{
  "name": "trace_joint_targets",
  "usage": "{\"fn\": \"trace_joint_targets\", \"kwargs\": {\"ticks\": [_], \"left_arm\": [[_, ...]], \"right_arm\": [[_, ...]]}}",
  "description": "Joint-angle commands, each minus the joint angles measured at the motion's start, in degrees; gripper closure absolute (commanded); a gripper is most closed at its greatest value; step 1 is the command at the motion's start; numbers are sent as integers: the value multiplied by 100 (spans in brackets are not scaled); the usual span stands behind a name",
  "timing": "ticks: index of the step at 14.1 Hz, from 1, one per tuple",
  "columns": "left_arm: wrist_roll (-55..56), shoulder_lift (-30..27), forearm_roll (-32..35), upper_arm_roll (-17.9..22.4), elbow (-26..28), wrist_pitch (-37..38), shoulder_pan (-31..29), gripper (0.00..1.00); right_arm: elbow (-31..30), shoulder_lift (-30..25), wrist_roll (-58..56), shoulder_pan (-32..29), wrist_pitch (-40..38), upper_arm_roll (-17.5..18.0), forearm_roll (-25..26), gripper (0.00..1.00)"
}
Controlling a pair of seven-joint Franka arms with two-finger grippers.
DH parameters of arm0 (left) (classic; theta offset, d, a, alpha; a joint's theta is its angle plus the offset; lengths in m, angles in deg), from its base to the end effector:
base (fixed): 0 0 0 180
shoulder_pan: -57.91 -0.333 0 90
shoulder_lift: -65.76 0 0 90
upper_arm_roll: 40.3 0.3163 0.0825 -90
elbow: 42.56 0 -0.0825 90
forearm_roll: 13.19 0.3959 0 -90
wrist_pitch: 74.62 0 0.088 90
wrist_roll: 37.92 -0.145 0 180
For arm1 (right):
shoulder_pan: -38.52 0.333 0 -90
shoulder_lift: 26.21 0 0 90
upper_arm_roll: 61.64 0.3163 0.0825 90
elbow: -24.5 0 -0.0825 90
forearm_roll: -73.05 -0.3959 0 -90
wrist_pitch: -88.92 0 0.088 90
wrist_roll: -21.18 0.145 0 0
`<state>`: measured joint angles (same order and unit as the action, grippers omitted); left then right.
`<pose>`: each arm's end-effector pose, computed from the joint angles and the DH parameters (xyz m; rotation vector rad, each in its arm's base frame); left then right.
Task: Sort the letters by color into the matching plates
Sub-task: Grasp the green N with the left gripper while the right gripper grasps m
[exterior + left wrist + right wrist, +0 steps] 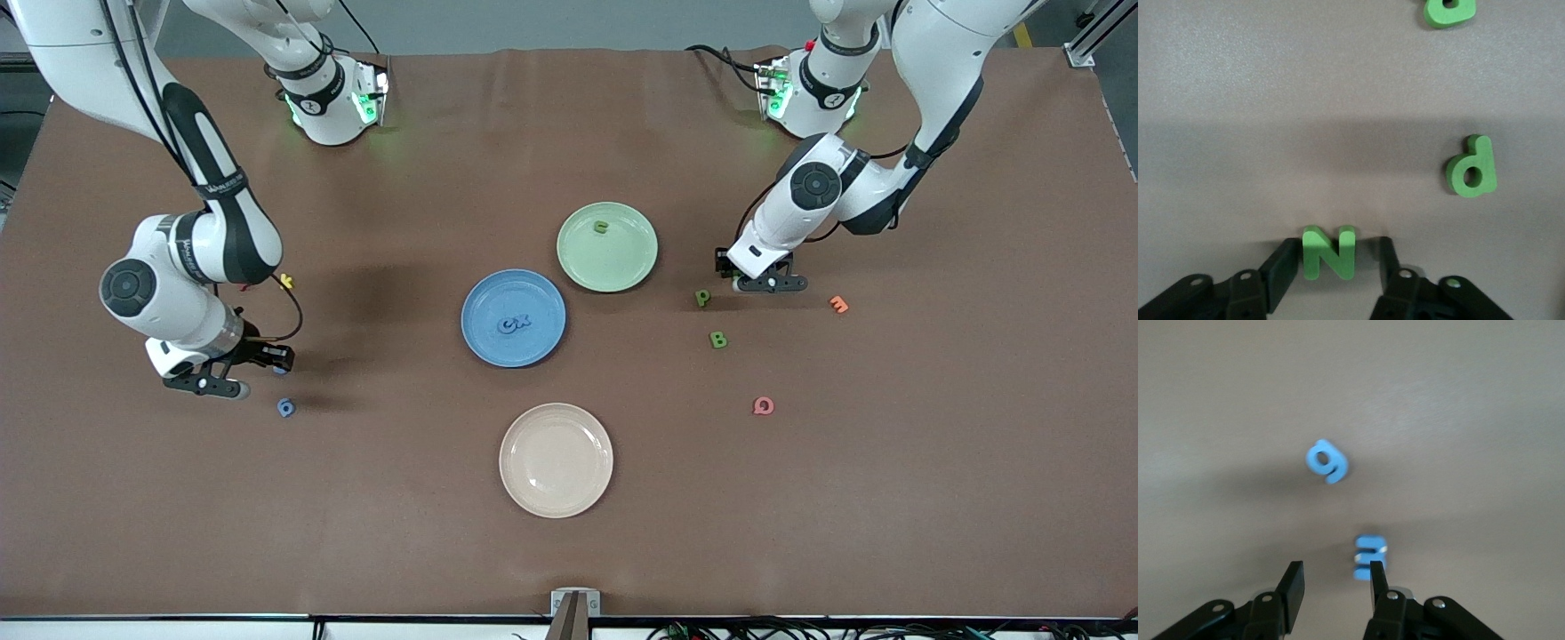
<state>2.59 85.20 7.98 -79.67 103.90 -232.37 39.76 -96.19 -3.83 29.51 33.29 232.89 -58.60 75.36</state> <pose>0.3973 -0.2001 0.1220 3.0843 0.0203 -0.1050 0.5905 -0.0225 0.1839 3.1291 -0.2435 0.0262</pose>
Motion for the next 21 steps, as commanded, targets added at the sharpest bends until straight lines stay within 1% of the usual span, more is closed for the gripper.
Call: {"fn": "trace_joint_targets", "kwargs": {"ticks": [1, 3, 5, 8, 11, 12, 14, 16, 17, 18, 19, 20, 21], "left_arm": [[115, 34, 124, -10, 14, -98, 5, 60], [115, 34, 124, -10, 5, -98, -4, 69], [115, 34, 124, -10, -12, -98, -4, 76], [228, -27, 133, -18, -47, -90, -4, 79], [527, -185, 133, -89, -153, 59, 66, 79], [676, -194, 116, -193, -240, 260, 118, 79], [1097, -194, 63, -597, -512, 786, 128, 79], [1589, -142, 54, -957, -793, 1148, 145, 79], [1818, -124, 45, -1089, -908, 1289, 163, 79], [2055, -106, 45, -1213, -1048, 1464, 232, 79], [2292, -37, 45, -1275, -1145, 1570, 346, 79], [2599, -27, 45, -1284, -1207, 1606, 565, 79], [2837, 8, 45, -1284, -1225, 1598, 767, 79]], "right_arm": [[-331, 28, -77, -154, 533, 118, 68, 52], [-481, 142, -77, -188, 903, 118, 68, 52], [-491, 230, -77, -206, 974, 118, 68, 52], [-473, 310, -77, -215, 1036, 118, 76, 52], [-464, 406, -77, -268, 1133, 118, 76, 51], [-464, 415, -77, -268, 1150, 118, 76, 51], [-473, 424, -77, -268, 1151, 118, 76, 51], [-473, 459, -77, -268, 1150, 118, 76, 52], [-473, 468, -86, -268, 1150, 118, 76, 58], [-482, 468, -86, -268, 1150, 118, 76, 68], [-491, 468, -86, -259, 1150, 118, 76, 82], [-491, 468, -86, -259, 1150, 118, 76, 95], [-491, 460, -86, -250, 1142, 118, 76, 100]]}}
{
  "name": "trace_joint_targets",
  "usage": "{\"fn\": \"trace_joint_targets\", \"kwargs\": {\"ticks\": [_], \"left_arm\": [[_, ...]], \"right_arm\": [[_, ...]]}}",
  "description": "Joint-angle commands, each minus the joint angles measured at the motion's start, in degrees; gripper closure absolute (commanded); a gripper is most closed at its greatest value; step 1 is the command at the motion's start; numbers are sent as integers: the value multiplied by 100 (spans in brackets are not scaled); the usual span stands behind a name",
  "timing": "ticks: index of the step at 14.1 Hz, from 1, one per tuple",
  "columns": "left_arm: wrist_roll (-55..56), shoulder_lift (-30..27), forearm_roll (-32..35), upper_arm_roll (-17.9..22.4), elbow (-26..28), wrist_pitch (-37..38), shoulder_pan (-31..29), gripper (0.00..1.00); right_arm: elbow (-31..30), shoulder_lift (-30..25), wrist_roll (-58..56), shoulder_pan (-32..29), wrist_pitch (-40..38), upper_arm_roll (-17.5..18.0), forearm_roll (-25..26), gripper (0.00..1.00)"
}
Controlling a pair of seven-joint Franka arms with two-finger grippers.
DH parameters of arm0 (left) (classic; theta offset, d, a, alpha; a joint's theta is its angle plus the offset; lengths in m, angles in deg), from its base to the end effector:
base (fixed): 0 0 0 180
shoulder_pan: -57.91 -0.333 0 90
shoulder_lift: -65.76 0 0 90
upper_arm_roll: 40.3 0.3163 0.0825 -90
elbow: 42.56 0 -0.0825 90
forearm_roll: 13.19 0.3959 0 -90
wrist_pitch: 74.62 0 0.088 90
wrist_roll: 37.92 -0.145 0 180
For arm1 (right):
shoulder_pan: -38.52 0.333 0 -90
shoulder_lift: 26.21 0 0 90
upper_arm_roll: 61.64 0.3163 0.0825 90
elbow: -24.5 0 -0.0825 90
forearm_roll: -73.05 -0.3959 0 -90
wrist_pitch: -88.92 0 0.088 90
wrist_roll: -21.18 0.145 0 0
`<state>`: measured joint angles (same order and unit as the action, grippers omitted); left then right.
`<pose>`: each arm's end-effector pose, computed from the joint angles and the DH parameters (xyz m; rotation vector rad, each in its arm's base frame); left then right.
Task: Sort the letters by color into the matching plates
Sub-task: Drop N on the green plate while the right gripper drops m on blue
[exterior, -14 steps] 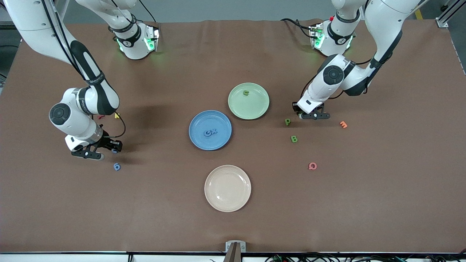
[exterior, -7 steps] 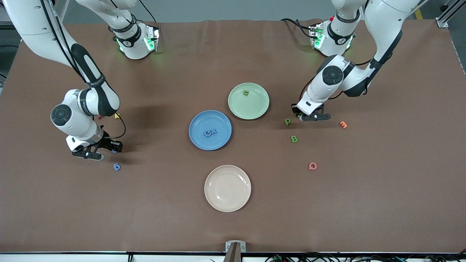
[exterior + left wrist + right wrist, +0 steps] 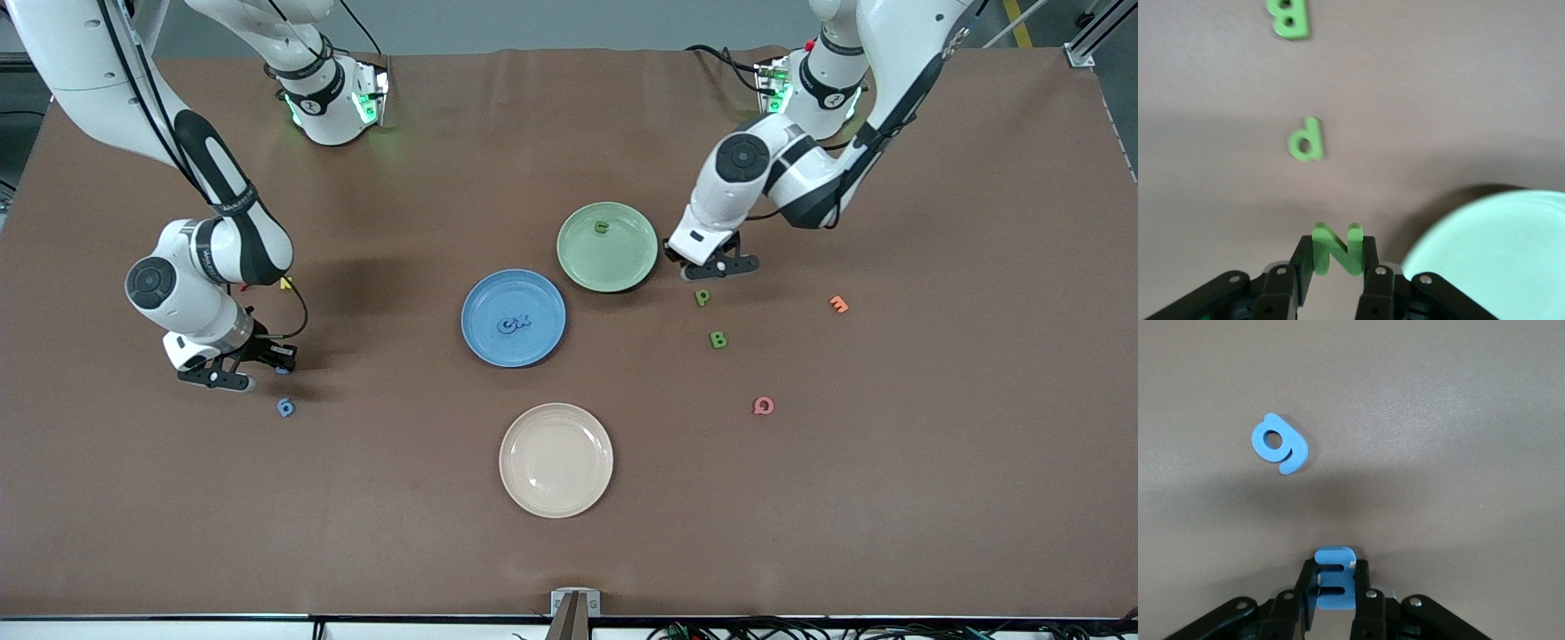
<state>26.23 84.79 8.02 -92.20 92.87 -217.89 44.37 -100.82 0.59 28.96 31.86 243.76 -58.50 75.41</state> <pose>0.3870 -0.3295 0.1889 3.1243 0.2610 -0.0882 0.5683 -0.0325 0.1265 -3.1218 0.2610 -0.0756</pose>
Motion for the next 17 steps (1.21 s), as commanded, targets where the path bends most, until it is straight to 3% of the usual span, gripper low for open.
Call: {"fn": "trace_joint_targets", "kwargs": {"ticks": [1, 3, 5, 8, 13, 14, 15, 16, 17], "left_arm": [[676, 118, 33, -31, -191, 159, 482, 79], [985, 372, 7, -23, -376, 167, 798, 79], [1257, 619, 33, 12, -561, 202, 1106, 79], [1364, 708, 50, 179, -605, 211, 1440, 78], [1364, 752, 59, 566, -596, 238, 1881, 74], [1364, 752, 68, 566, -596, 238, 1872, 62], [1364, 752, 68, 566, -596, 238, 1872, 35], [1355, 743, 68, 566, -596, 238, 1863, 4], [1347, 717, 77, 566, -596, 255, 1820, 1]], "right_arm": [[-11, 9, -23, -98, 11, 108, 72, 100], [16, -157, 257, 94, -303, 125, 54, 100], [130, -482, 1141, 488, -1101, 178, 54, 100], [174, -808, 3064, 1629, -1447, 204, -16, 100], [876, -633, 5616, 3309, -1466, 187, -315, 100], [1025, -502, 6020, 3529, -1466, 187, -315, 99], [1157, -396, 6311, 3679, -1466, 187, -315, 96], [1245, -326, 6540, 3803, -1466, 187, -315, 84], [1281, -308, 6621, 3856, -1474, 187, -315, 33]]}}
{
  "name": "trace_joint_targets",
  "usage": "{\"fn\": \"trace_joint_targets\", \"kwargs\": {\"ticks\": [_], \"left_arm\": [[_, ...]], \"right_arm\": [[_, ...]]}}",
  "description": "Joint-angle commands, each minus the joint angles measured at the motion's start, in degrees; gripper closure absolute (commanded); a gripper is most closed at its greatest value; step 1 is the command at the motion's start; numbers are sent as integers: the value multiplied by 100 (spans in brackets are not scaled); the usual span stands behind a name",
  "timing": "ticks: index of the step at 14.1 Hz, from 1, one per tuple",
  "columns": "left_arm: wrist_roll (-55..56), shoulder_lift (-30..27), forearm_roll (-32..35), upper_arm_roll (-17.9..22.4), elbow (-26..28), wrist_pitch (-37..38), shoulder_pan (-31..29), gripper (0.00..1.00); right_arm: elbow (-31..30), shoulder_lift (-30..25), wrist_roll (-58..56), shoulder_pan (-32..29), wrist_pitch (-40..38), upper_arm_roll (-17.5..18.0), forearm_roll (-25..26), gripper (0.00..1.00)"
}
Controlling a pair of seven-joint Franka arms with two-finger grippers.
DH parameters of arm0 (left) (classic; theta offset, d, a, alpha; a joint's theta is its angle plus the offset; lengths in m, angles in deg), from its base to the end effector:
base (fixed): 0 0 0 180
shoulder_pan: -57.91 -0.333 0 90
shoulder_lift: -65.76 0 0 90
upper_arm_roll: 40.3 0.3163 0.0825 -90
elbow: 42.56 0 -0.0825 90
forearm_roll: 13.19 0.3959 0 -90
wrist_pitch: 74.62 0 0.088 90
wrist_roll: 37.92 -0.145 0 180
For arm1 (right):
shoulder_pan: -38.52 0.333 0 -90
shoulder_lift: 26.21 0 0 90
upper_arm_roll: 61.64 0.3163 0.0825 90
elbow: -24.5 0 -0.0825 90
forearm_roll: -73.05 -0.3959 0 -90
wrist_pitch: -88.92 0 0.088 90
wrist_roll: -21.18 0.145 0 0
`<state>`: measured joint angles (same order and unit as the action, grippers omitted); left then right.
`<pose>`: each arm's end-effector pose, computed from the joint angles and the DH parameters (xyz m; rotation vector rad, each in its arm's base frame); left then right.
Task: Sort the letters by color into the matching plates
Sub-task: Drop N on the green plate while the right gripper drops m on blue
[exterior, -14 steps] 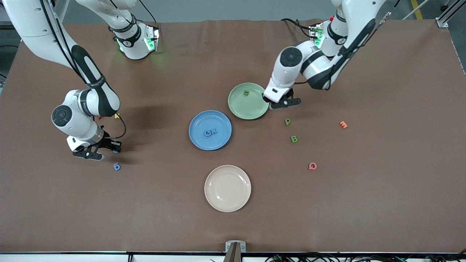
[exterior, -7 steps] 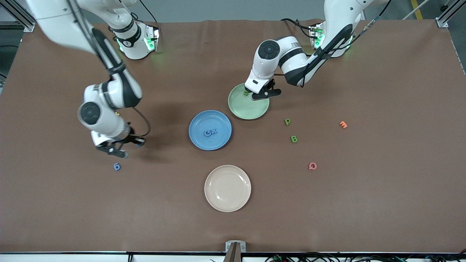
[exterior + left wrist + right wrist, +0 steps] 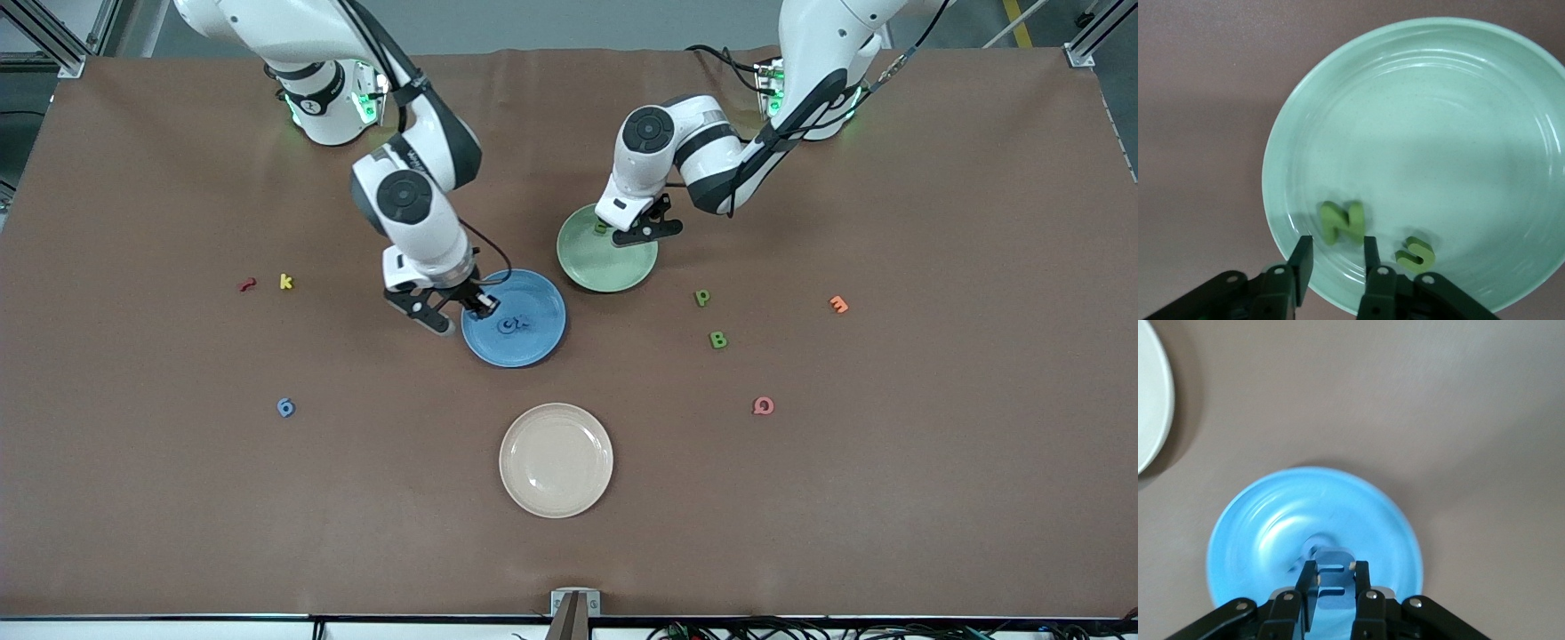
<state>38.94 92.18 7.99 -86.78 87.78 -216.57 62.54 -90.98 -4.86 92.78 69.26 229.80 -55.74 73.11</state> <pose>0.3130 -0.4233 0.1606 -3.1098 -0.2851 0.2141 0.4988 0.3704 0.2280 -2.9164 0.9306 -0.0199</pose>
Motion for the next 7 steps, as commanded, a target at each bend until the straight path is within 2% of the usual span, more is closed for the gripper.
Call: {"fn": "trace_joint_targets", "kwargs": {"ticks": [1, 4, 6, 7], "left_arm": [[67, -75, 80, 16, -96, 237, -50, 1], [-91, -233, 80, 7, -105, 353, -268, 1], [-336, -347, 80, 7, -87, 353, -419, 1], [-486, -409, 80, -1, -87, 353, -532, 1]], "right_arm": [[306, 237, 240, 143, -78, -98, -86, 1], [307, 237, 144, 73, -96, -98, 2, 0], [350, 220, -581, -110, -358, -220, 20, 0], [368, 202, -1125, -390, -586, -238, 20, 0]]}}
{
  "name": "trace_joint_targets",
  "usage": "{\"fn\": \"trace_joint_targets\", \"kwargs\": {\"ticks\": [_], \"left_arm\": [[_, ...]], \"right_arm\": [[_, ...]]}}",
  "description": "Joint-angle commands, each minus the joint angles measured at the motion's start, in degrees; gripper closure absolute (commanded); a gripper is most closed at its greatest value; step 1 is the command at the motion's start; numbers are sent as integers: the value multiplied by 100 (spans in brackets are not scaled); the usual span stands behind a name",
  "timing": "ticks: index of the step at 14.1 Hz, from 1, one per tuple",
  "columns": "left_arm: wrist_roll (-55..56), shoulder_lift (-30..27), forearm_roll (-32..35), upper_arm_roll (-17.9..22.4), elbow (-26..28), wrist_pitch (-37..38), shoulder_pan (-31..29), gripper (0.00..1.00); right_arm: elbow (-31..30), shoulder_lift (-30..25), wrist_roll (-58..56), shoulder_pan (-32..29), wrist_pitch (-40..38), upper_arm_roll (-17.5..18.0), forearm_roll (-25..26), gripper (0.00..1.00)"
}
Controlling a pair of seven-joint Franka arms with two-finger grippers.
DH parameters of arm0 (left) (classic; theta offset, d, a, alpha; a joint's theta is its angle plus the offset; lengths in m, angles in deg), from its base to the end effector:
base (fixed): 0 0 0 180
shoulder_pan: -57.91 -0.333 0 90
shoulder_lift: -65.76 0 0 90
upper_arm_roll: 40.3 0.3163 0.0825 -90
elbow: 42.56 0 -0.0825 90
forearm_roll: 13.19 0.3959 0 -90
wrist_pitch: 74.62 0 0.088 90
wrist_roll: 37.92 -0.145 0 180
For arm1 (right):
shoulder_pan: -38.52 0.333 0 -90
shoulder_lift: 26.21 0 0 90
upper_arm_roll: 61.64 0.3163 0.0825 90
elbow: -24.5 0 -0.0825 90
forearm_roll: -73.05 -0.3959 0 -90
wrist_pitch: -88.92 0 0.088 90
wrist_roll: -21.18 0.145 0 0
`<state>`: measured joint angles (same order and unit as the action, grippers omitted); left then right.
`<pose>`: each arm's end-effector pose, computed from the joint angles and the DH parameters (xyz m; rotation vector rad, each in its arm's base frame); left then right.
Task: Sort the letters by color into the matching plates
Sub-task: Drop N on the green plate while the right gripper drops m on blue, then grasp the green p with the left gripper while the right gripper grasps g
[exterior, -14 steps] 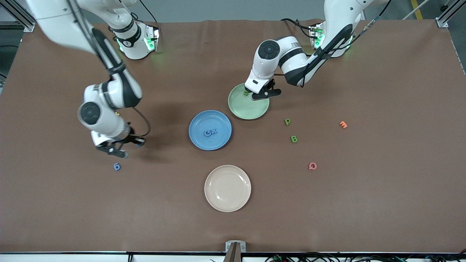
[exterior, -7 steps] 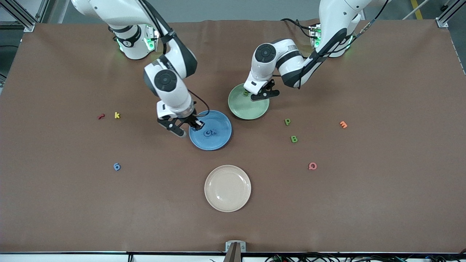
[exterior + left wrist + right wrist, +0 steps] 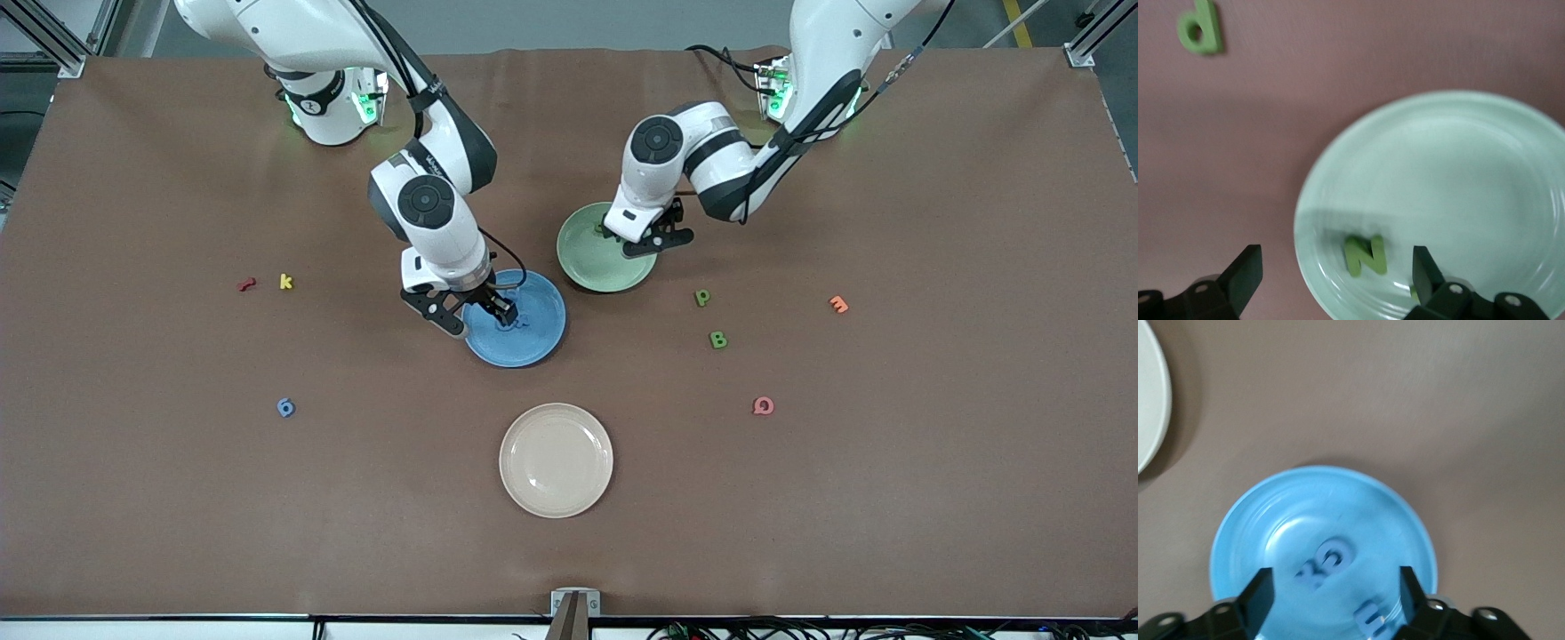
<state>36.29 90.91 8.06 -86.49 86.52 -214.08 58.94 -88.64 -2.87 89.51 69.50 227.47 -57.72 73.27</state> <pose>0.3499 -0.4005 0.1714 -3.0923 -0.3208 0.1822 0.5144 0.3582 0.2193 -2.9651 0.8957 -0.0061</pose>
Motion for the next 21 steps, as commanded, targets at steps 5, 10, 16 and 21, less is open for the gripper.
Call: {"fn": "trace_joint_targets", "kwargs": {"ticks": [5, 10, 16, 21], "left_arm": [[-846, -414, 81, -21, -67, 94, -831, 1], [-865, -326, 152, 5, -129, 68, -1473, 1], [-611, 209, 492, 251, -392, 33, -1377, 1], [-161, 579, 1144, 251, -410, 33, -1377, 2]], "right_arm": [[152, 4, -3365, -1786, -549, -49, 12, 3], [345, 170, -5556, -2964, -487, -49, 21, 39], [714, 1136, -6796, -3616, 486, -49, 39, 41], [925, 1383, -6824, -3651, 576, -49, 30, 41]]}}
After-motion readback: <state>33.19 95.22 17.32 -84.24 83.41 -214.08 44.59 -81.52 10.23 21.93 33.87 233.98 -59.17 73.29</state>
